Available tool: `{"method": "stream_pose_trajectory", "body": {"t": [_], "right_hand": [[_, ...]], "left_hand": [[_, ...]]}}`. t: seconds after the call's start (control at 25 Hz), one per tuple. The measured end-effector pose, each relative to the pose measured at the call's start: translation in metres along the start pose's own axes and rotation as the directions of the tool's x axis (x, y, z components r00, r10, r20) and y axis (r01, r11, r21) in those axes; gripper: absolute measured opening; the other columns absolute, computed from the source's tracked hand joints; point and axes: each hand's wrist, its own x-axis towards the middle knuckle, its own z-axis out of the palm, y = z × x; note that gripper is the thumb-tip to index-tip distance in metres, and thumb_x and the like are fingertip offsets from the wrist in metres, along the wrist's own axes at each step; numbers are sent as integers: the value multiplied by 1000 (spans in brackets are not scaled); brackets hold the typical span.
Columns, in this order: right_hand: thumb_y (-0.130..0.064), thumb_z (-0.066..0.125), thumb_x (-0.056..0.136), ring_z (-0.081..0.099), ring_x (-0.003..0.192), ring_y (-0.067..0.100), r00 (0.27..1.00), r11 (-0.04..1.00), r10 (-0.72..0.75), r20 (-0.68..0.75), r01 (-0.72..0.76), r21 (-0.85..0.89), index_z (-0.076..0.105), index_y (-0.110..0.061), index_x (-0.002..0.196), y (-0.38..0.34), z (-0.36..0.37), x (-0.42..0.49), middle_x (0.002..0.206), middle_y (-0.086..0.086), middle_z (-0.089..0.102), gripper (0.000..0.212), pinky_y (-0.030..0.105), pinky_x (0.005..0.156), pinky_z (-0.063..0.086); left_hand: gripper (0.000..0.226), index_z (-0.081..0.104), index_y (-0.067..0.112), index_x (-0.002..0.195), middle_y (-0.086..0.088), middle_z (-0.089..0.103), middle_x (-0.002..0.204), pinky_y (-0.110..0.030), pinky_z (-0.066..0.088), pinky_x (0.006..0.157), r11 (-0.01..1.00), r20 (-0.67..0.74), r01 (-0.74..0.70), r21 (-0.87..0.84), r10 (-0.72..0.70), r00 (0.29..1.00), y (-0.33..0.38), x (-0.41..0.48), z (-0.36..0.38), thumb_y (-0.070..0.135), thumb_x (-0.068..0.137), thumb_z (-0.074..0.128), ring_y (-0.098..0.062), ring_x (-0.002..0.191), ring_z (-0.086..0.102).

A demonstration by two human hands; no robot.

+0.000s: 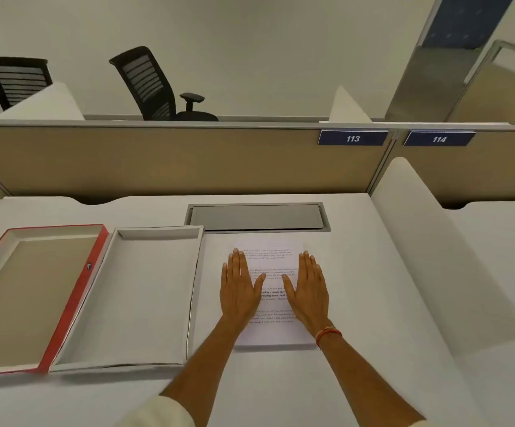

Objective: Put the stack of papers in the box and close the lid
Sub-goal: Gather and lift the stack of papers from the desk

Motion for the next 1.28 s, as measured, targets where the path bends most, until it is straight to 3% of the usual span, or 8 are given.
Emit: {"method": "stream_pose_trajectory", "body": {"t": [0.12, 0.24, 0.32, 0.44, 0.72, 0.92, 1.16, 1.28], "right_hand": [[-54, 43, 94, 14, 151, 25, 988, 984, 156, 22, -157, 82, 9, -11, 154, 5, 5, 6, 163, 7, 12, 82, 38, 123, 15], [-60, 57, 84, 34, 139, 32, 941, 937, 336, 49, -339, 80, 28, -4, 146, 4, 8, 14, 151, 17, 34, 88, 44, 114, 31], [-67, 65, 73, 43, 127, 33, 892, 891, 445, 83, -450, 58, 39, -3, 133, 3, 7, 23, 137, 17, 45, 91, 46, 104, 38], [-69, 74, 62, 43, 127, 34, 812, 819, 547, 203, -570, 70, 41, -3, 129, 2, 8, 30, 135, 17, 44, 100, 49, 102, 39], [-48, 89, 56, 42, 128, 34, 705, 744, 607, 366, -666, 49, 42, -6, 130, 2, 2, 50, 135, 17, 45, 97, 49, 104, 40], [-39, 91, 58, 46, 121, 34, 709, 749, 570, 415, -656, 93, 51, -7, 122, 2, -1, 56, 131, 19, 47, 81, 46, 104, 44], [-22, 92, 60, 58, 110, 29, 758, 736, 520, 394, -632, 244, 41, -2, 124, -7, -1, 57, 125, 17, 54, 84, 35, 91, 52], [-17, 92, 59, 61, 106, 29, 752, 699, 514, 412, -646, 307, 38, -3, 122, -4, -1, 56, 123, 18, 57, 84, 36, 93, 54]], "left_hand": [[90, 2, 12, 157, -10, 5, 168, -43, 7, 126, 977, 38, 206, 52, -208, 977, -5, 4, 6, 64, 93, 38, -28, 155, 7], [103, 20, 9, 152, -16, 22, 161, -56, 24, 118, 901, 122, 428, 73, -434, 893, -4, 14, 4, 73, 79, 55, -35, 149, 24], [108, 28, 8, 146, -18, 27, 157, -58, 29, 114, 851, 191, 523, 45, -521, 832, -2, 24, 2, 73, 70, 67, -37, 146, 28], [112, 29, 7, 142, -18, 31, 152, -56, 35, 109, 788, 253, 615, -21, -591, 766, 0, 32, 2, 66, 61, 79, -37, 142, 33], [99, 35, 5, 131, -20, 42, 136, -50, 45, 104, 707, 350, 703, -75, -642, 682, 9, 49, -4, 46, 60, 90, -35, 127, 47], [97, 37, 4, 132, -19, 47, 137, -47, 43, 105, 701, 377, 708, -82, -636, 673, 7, 54, -6, 44, 61, 90, -35, 128, 48], [87, 47, 9, 130, -16, 48, 138, -45, 41, 105, 706, 402, 708, -16, -644, 651, 8, 59, -3, 45, 63, 88, -33, 129, 46], [87, 46, 8, 130, -16, 47, 137, -43, 43, 105, 746, 346, 666, -10, -623, 702, 10, 57, 0, 46, 63, 87, -31, 128, 47]]}}
